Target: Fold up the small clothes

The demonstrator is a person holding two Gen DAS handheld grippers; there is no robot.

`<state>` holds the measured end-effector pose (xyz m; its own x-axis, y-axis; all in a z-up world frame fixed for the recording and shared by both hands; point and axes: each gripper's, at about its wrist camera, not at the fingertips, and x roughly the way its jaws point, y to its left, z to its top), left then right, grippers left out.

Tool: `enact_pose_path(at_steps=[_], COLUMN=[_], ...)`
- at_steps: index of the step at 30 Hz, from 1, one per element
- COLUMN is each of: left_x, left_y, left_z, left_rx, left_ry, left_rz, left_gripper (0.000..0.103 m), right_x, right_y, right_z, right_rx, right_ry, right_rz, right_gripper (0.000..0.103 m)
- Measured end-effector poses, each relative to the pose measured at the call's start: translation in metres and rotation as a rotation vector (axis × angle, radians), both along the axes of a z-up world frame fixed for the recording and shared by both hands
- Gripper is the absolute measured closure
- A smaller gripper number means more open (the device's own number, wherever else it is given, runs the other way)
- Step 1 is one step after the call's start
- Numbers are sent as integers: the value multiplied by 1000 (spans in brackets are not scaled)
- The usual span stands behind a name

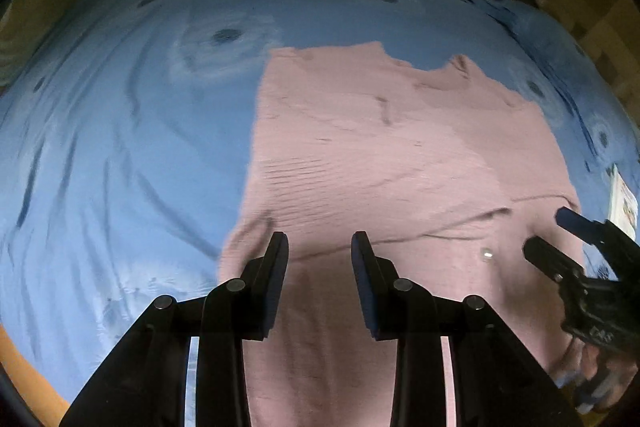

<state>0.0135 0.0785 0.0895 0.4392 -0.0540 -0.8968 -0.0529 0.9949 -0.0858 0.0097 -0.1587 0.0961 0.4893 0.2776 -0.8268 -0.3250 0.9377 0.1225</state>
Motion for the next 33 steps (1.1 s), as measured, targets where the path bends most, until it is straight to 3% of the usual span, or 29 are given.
enact_pose_path(at_steps=[5, 15, 23, 29, 30, 33], left_x=[-3, -12, -15, -12, -12, -12], left_y=[34, 94, 103, 105, 105, 106], left_z=[-6, -22, -31, -36, -36, -36], left_rx=[26, 38, 28, 10, 6, 5], left_ry=[10, 13, 18, 24, 26, 24], left_rz=[82, 231, 232, 241, 243, 244], left_gripper=[77, 77, 77, 77, 77, 77], right_x=[3, 10, 22, 23, 22, 21], right_y=[45, 134, 168, 178, 178, 175], right_z=[4, -17, -46, -57, -57, -55], right_rx=[8, -9, -71, -133, -140, -184], right_ry=[10, 46, 76, 30, 15, -26], right_rz=[87, 217, 242, 259, 255, 222], right_gripper=[21, 21, 20, 21, 25, 56])
